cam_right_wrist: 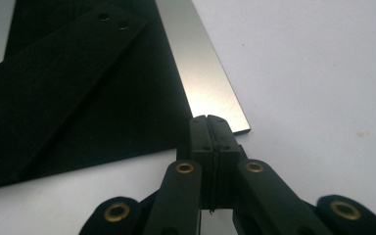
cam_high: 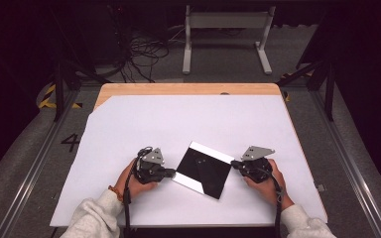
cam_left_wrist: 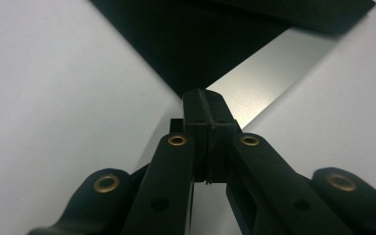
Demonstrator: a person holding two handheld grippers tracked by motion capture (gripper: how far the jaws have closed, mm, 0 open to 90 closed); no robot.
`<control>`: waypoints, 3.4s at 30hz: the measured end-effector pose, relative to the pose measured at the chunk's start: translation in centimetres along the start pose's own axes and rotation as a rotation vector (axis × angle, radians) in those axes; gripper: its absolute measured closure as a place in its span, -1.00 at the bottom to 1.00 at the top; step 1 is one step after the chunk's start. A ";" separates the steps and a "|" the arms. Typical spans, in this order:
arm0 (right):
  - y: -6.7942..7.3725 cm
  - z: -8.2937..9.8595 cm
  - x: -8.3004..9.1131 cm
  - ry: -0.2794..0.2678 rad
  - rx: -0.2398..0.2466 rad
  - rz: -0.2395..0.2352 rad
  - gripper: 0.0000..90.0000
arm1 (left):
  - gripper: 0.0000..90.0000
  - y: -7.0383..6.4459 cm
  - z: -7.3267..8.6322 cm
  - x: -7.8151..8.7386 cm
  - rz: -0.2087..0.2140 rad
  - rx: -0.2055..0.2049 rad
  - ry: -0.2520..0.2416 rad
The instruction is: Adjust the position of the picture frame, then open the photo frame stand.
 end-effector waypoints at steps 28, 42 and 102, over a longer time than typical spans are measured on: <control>-1.3 -2.2 -2.6 -0.003 -0.002 -0.006 1.00 | 1.00 -3.3 0.5 0.1 0.020 -0.045 0.020; -1.2 -2.3 -2.5 -0.003 0.009 0.005 1.00 | 0.93 -3.7 0.5 0.2 -0.023 -0.090 0.021; 5.5 1.3 4.4 0.167 0.112 -0.190 0.92 | -0.16 -1.6 1.5 1.7 -0.201 0.004 -0.046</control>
Point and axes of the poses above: each handheld gripper's, and its own axes: x roughly backward along the jaws, z roughly out of its underside, y roughly to its left, the point moved 4 cm from there along -x, roughly forward along the jaws, and after that the axes turned 2 degrees about -z, right-handed, at the moved point
